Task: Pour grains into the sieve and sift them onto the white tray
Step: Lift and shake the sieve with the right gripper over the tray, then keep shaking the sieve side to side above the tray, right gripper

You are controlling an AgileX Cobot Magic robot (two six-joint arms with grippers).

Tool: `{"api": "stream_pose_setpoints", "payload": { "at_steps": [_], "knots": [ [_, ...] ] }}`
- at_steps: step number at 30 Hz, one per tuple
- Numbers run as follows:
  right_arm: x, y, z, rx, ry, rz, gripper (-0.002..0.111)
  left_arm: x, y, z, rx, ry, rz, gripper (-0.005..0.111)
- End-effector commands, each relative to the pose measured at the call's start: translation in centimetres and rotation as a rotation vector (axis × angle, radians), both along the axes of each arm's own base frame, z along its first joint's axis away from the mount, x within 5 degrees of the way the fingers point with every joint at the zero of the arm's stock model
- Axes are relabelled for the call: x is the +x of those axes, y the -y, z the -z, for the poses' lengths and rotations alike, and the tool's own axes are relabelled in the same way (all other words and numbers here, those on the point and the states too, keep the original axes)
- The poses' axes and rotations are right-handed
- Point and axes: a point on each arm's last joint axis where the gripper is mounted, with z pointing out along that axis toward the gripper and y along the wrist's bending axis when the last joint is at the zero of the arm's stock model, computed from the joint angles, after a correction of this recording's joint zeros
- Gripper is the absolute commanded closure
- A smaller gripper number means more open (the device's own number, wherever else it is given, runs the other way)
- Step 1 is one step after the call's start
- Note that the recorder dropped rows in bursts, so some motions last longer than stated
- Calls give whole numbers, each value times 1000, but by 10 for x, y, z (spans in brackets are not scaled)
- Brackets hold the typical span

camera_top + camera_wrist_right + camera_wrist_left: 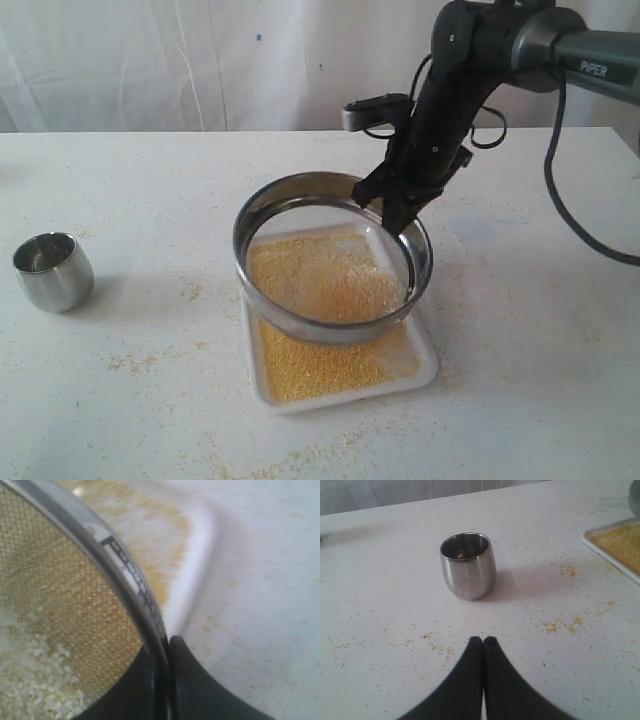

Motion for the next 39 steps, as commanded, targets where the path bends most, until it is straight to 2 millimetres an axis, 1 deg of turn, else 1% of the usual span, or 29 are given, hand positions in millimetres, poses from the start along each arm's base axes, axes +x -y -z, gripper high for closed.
{"api": "stream_pose_setpoints", "payload": {
  "at_steps": [1, 2, 3, 4, 5, 7, 9, 10, 11, 13, 14, 15, 16, 17, 18, 20, 22, 24, 25, 26, 27, 29, 31, 33, 35, 36, 37, 38, 39],
  "knots": [
    [10, 8, -11, -112, 126, 132, 108, 0, 0, 1, -14, 1, -1, 107],
    [15, 15, -13, -142, 151, 275, 108, 0, 0, 1, -14, 1, -1, 107],
    [15, 17, -12, -130, 138, 351, 108, 0, 0, 1, -14, 1, -1, 107],
    [11, 14, -12, -102, 89, 297, 108, 0, 0, 1, -14, 1, -1, 107],
    [3, 6, -11, -51, 12, 162, 108, 0, 0, 1, -14, 1, -1, 107],
    [-4, -11, -11, 88, -5, -49, 108, 0, 0, 1, -14, 1, -1, 107],
    [-5, -11, -14, 81, 13, -88, 108, 0, 0, 1, -14, 1, -1, 107],
    [-3, -5, -13, 24, 20, -44, 108, 0, 0, 1, -14, 1, -1, 107],
    [6, 3, -15, -27, 93, 65, 108, 0, 0, 1, -14, 1, -1, 107],
    [15, 18, -18, -75, 137, 324, 108, 0, 0, 1, -14, 1, -1, 107],
    [14, 19, -17, -60, 109, 353, 108, 0, 0, 1, -14, 1, -1, 107],
    [8, 14, -17, -17, 43, 288, 108, 0, 0, 1, -14, 1, -1, 107],
    [1, 5, -17, 57, -20, 154, 108, 0, 0, 1, -14, 1, -1, 107],
    [-2, -7, -18, 148, -23, 31, 108, 0, 0, 1, -14, 1, -1, 107],
    [-5, -14, -18, 186, -19, -41, 108, 0, 0, 1, -14, 1, -1, 107],
    [-5, -10, -19, 127, 5, -61, 108, 0, 0, 1, -14, 1, -1, 107],
    [6, 7, -20, -5, 93, 115, 108, 0, 0, 1, -14, 1, -1, 107],
    [15, 25, -20, -75, 124, 392, 108, 0, 0, 1, -14, 1, -1, 107],
    [13, 23, -19, -53, 91, 385, 108, 0, 0, 1, -14, 1, -1, 107],
    [7, 17, -18, -16, 29, 276, 108, 0, 0, 1, -14, 1, -1, 107],
    [0, 6, -19, 69, -19, 142, 108, 0, 0, 1, -14, 1, -1, 107],
    [-9, -10, -22, 162, -8, -50, 108, 0, 0, 1, -14, 1, -1, 107],
    [-11, -10, -23, 101, 20, -92, 108, 0, 0, 1, -14, 1, -1, 107],
    [2, 4, -23, -31, 125, 76, 108, 0, 0, 1, -14, 1, -1, 107],
    [10, 17, -24, -68, 143, 389, 108, 0, 0, 1, -14, 1, -1, 107],
    [6, 12, -23, -27, 95, 358, 108, 0, 0, 1, -14, 1, -1, 107],
    [-2, 6, -22, 7, 19, 228, 108, 0, 0, 1, -14, 1, -1, 107],
    [-10, -9, -23, 123, -17, 18, 108, 0, 0, 1, -14, 1, -1, 107],
    [-13, -17, -23, 169, -7, -85, 108, 0, 0, 1, -14, 1, -1, 107]
  ]
}}
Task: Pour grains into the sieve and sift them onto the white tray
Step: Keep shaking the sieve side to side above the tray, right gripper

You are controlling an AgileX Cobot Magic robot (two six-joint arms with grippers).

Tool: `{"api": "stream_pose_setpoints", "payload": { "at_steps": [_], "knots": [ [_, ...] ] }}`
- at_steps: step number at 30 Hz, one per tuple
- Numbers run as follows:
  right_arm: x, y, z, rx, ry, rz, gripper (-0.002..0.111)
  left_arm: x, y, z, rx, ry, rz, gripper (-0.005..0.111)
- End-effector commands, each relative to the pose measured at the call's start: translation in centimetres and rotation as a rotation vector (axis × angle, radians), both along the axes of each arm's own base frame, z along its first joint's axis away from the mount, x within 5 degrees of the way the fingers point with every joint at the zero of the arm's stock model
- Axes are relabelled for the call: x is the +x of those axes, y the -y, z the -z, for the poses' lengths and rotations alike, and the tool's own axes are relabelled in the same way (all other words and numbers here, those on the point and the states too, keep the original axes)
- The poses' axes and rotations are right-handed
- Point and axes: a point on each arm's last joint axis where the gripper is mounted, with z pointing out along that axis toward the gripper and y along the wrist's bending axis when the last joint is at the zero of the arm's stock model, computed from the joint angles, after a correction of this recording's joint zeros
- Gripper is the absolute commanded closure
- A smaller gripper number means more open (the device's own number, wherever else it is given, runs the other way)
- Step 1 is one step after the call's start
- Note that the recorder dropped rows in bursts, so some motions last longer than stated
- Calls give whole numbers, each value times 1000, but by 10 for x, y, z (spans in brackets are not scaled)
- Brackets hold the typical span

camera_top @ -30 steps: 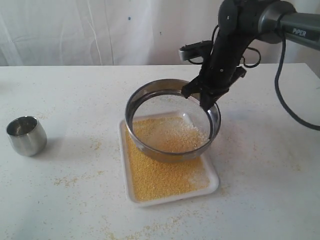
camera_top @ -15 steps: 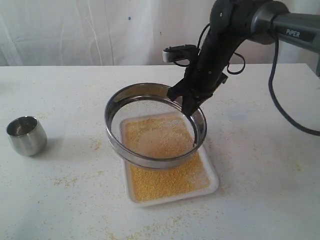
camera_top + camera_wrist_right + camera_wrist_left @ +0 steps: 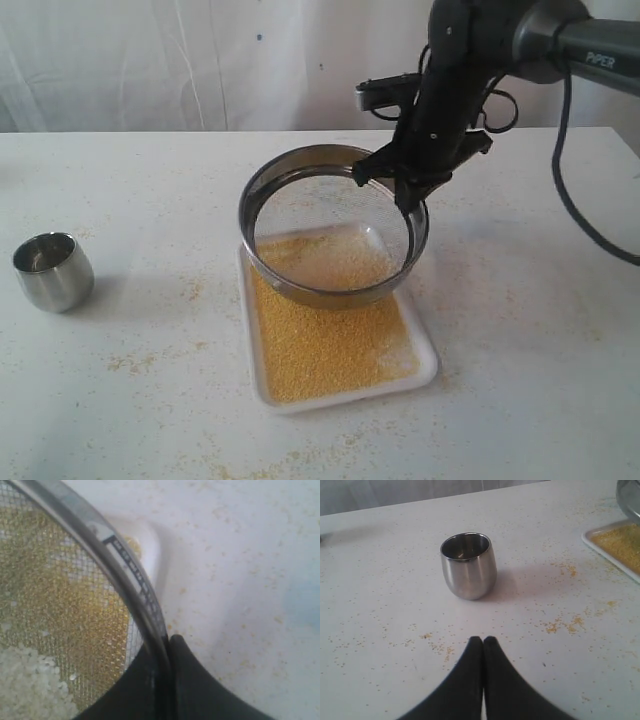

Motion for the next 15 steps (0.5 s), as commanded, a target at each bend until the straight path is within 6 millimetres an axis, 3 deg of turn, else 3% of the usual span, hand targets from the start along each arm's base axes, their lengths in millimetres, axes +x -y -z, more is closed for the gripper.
{"api": "stream_pose_setpoints", "payload": {
  "at_steps": [1, 3, 6, 7, 9, 11, 13, 15],
  "knots": [
    [-19, -26, -12, 214, -49, -359, 108, 0, 0, 1, -14, 1, -1, 107],
    [-19, -19, -10, 111, -45, -332, 108, 0, 0, 1, -14, 1, -1, 107],
    [2, 4, -9, -31, 79, 117, 108, 0, 0, 1, -14, 1, -1, 107],
    [2, 6, -9, -36, 60, 156, 108, 0, 0, 1, -14, 1, -1, 107],
    [-16, -10, -8, 61, -77, -116, 108, 0, 0, 1, -14, 1, -1, 107],
    [-22, -28, -11, 163, -38, -401, 108, 0, 0, 1, -14, 1, -1, 107],
    [-21, -22, -10, 69, -32, -371, 108, 0, 0, 1, -14, 1, -1, 107],
    [-8, -8, -9, -50, 43, -160, 108, 0, 0, 1, -14, 1, -1, 107]
  ]
}}
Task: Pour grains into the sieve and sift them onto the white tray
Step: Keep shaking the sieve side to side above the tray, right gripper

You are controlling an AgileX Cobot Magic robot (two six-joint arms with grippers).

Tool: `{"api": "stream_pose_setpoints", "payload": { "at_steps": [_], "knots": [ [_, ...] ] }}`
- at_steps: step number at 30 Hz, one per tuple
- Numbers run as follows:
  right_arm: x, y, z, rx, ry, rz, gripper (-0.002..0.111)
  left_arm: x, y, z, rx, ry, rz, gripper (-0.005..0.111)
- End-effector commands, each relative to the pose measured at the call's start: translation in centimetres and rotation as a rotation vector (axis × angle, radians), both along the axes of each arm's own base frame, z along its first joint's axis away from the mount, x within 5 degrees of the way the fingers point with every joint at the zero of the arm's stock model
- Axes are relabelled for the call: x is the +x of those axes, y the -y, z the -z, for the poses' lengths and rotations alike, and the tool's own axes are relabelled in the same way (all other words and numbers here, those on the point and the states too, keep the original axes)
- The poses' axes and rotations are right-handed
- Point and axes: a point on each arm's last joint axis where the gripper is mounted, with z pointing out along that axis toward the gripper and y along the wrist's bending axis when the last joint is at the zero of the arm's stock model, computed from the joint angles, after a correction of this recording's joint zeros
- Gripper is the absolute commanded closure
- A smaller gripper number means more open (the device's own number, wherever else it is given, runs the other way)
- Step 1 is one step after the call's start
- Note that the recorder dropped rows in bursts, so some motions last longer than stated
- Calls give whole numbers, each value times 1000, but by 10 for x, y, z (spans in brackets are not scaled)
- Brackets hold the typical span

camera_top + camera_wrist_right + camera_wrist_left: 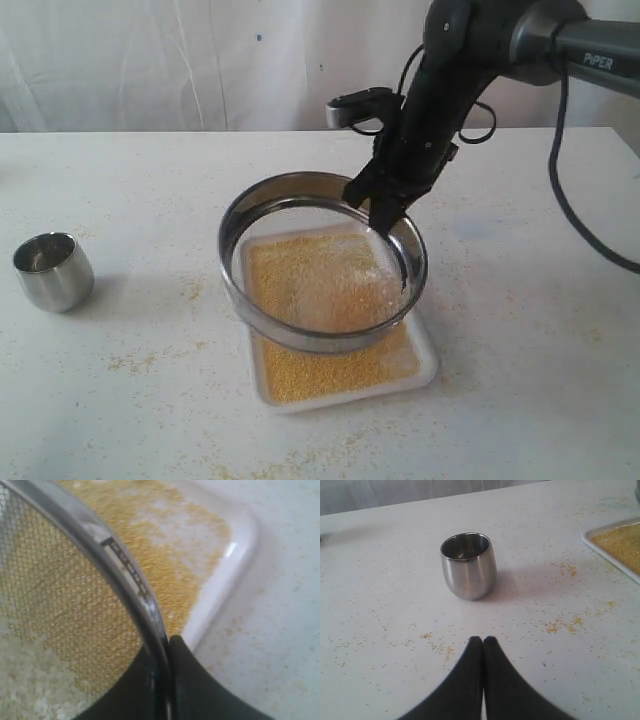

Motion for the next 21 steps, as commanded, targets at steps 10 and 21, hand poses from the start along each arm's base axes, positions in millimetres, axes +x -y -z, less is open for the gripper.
{"api": "stream_pose_setpoints", "payload": {
  "at_steps": [10, 21],
  "knots": [
    [-1, -7, -11, -43, 79, 48, 108, 0, 0, 1, -13, 1, -1, 107],
    [1, -8, -21, -83, 131, -20, 108, 0, 0, 1, -13, 1, -1, 107]
  ]
}}
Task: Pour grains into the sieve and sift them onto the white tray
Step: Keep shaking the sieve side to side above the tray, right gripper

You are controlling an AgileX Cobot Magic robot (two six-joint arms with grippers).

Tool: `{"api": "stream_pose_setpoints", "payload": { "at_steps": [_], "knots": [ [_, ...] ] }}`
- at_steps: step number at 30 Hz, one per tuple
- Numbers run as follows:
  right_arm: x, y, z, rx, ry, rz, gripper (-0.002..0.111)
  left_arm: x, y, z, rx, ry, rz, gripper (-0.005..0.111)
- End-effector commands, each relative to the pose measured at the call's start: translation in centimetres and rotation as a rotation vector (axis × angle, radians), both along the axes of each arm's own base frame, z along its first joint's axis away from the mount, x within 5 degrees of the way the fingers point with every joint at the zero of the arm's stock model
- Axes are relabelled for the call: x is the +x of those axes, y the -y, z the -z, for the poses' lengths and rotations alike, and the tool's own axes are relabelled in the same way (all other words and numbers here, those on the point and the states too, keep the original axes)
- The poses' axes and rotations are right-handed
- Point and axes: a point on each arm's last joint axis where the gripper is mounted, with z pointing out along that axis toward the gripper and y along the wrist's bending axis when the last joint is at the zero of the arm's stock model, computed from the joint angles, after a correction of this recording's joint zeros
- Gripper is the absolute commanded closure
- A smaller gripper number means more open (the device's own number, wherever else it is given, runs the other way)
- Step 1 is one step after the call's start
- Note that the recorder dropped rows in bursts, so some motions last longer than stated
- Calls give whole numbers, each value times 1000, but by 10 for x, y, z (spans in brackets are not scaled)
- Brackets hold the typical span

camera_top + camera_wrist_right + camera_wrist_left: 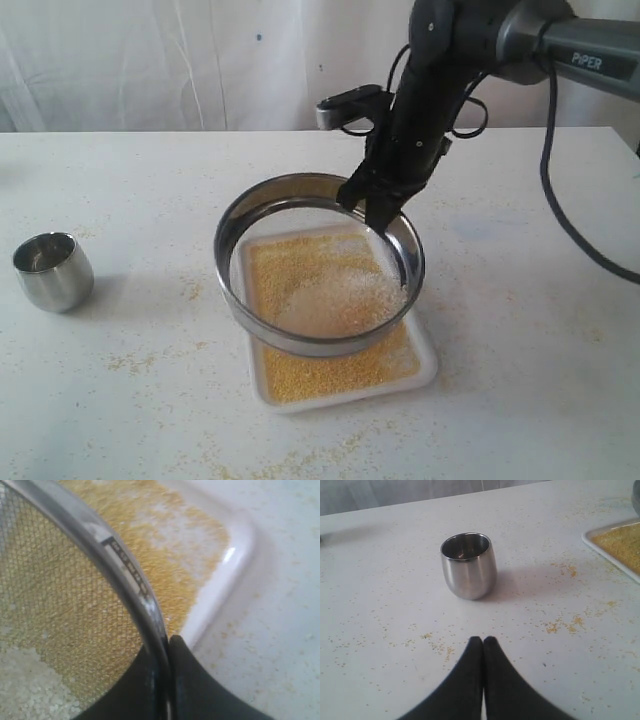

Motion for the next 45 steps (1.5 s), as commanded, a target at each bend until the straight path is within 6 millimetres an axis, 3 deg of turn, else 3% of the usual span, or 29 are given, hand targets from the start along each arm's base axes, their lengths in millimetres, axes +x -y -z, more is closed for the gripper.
{"api": "stream_pose_setpoints", "payload": {
  "at_steps": [1, 2, 3, 5, 6, 7, 8, 11, 12, 13, 15, 16, 17, 19, 22, 23, 25, 27, 29, 31, 32, 34, 36, 40, 43, 45],
  "knots": [
    [15, 11, -22, -59, 156, 232, 108, 0, 0, 1, -13, 1, -1, 107],
    [15, 11, -22, -52, 145, 276, 108, 0, 0, 1, -13, 1, -1, 107],
    [4, 7, -20, -41, 50, 142, 108, 0, 0, 1, -13, 1, -1, 107],
    [-2, -6, -16, 26, 52, -123, 108, 0, 0, 1, -13, 1, -1, 107],
    [0, -3, -16, -13, 64, -108, 108, 0, 0, 1, -13, 1, -1, 107],
    [17, 7, -21, -52, 191, 190, 108, 0, 0, 1, -13, 1, -1, 107],
    [23, 13, -23, -50, 229, 355, 108, 0, 0, 1, -13, 1, -1, 107],
    [2, -6, -3, 42, -6, -27, 108, 0, 0, 1, -13, 1, -1, 107],
    [1, -4, 1, 23, -13, -26, 108, 0, 0, 1, -13, 1, -1, 107],
    [7, 2, 2, -48, 37, 19, 108, 0, 0, 1, -12, 3, -2, 107],
    [26, 17, -5, -72, 177, 379, 108, 0, 0, 1, -12, 3, -2, 107],
    [19, 11, -2, -48, 85, 265, 108, 0, 0, 1, -12, 3, -2, 107],
    [8, -1, 1, 44, -12, 18, 108, 0, 0, 1, -12, 3, -2, 107],
    [6, -4, 4, 38, -13, -40, 108, 0, 0, 1, -12, 3, -2, 107],
    [29, 23, 2, -87, 153, 399, 108, 0, 0, 1, -12, 3, -2, 107],
    [30, 25, 1, -55, 126, 462, 108, 0, 0, 1, -12, 3, -2, 107],
    [13, 11, 2, 33, -35, 160, 108, 0, 0, 1, -12, 3, -2, 107],
    [8, -3, 0, 118, -25, -41, 108, 0, 0, 1, -12, 3, -2, 107],
    [15, 8, 0, 18, 29, 87, 108, 0, 0, 1, -12, 3, -2, 107],
    [30, 27, -4, -38, 128, 441, 108, 0, 0, 1, -12, 3, -2, 107],
    [27, 24, -3, -13, 84, 439, 108, 0, 0, 1, -12, 3, -2, 107],
    [11, 3, -2, 115, -35, 50, 108, 0, 0, 1, -12, 3, -2, 107],
    [6, -5, -3, 127, -25, -37, 108, 0, 0, 1, -12, 3, -2, 107],
    [24, 16, -5, 11, 78, 414, 108, 0, 0, 1, -12, 3, -2, 107],
    [6, -5, -6, 124, -16, -32, 108, 0, 0, 1, -12, 3, -2, 107],
    [8, 1, -6, 46, -1, 31, 108, 0, 0, 1, -12, 3, -2, 107]
  ]
}}
